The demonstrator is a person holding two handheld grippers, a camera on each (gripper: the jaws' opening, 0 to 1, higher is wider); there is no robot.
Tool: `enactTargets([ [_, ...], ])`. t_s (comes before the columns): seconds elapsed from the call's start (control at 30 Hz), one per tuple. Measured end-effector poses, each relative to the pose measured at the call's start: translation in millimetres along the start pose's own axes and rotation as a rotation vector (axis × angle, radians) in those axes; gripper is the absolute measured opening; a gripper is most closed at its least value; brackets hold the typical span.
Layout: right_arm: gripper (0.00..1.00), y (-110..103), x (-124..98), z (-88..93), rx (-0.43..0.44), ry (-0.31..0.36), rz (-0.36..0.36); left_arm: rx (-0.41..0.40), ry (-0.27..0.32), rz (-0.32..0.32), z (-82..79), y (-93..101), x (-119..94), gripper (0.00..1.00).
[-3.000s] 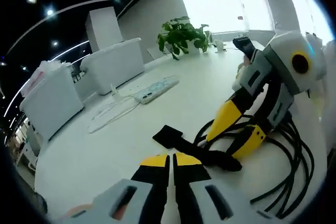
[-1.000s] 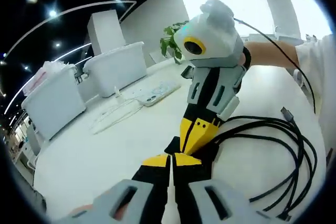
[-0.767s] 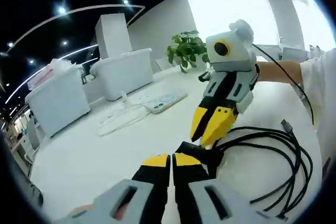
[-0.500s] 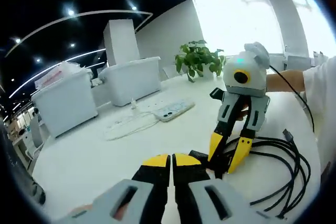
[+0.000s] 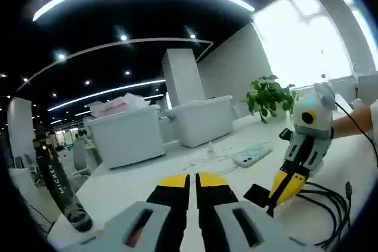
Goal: Coil the Type-C to USB data cable on the desktop and secure it with Velcro straps.
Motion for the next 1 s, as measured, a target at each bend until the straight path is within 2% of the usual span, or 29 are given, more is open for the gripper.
enactTargets([
  [0.07, 0.04, 6, 17, -11.2, -0.014, 0.023, 0.032, 0.015, 0.056, -0.109, -9.0, -15.9, -13, 0.08],
  [0.1, 0.04, 9, 27, -15.9, -0.006, 0.021, 0.027, 0.015, 0.080, -0.142, -12.3, -22.1, -18, 0.08],
  [0.23, 0.04, 17, 74, -30.4, 0.003, 0.022, 0.029, -0.040, 0.146, -0.209, -15.6, -38.1, -31, 0.08],
  [0.33, 0.04, 23, 117, -37.2, -0.001, 0.015, 0.024, -0.081, 0.144, -0.222, -8.5, -45.8, -32, 0.10],
  [0.37, 0.04, 25, 126, -37.9, 0.006, 0.011, 0.021, -0.092, 0.141, -0.228, -5.6, -47.1, -30, 0.11],
  [0.43, 0.05, 29, 152, -38.3, 0.039, 0.007, 0.016, -0.100, 0.110, -0.223, 0.8, -48.6, -26, 0.15],
  [0.5, 0.06, 33, 172, -38.5, 0.093, 0.029, 0.064, -0.113, 0.081, -0.224, 7.5, -49.5, -22, 0.19],
  [0.6, 0.10, 34, 192, -35.5, 0.113, 0.026, 0.060, -0.130, 0.059, -0.227, 12.8, -51.3, -21, 0.19],
  [0.63, 0.10, 33, 198, -34.0, 0.139, 0.019, 0.065, -0.138, 0.059, -0.233, 13.7, -52.5, -22, 0.20],
  [0.77, 0.12, 37, 203, -38.5, 0.230, 0.073, 0.103, -0.151, 0.058, -0.261, 15.5, -55.2, -25, 0.21],
  [0.83, 0.12, 38, 198, -39.9, 0.258, 0.083, 0.099, -0.148, 0.053, -0.266, 17.6, -55.5, -24, 0.21],
  [0.97, 0.16, 46, 180, -38.8, 0.326, 0.080, 0.099, -0.141, 0.006, -0.269, 27.3, -55.4, -20, 0.21],
  [1.0, 0.17, 50, 169, -39.4, 0.359, 0.103, 0.125, -0.160, 0.001, -0.257, 30.7, -55.1, -18, 0.21],
])
Point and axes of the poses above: the point that each gripper's makers call its tool centre point, and the gripper's own axes: x roughly forward along the fingers, y roughly to its right, z roughly out of its underside, the point moved 8 cm from there along -x, roughly backward along the fingers, and after that the axes turned 13 degrees about z, right-handed, at the moved point
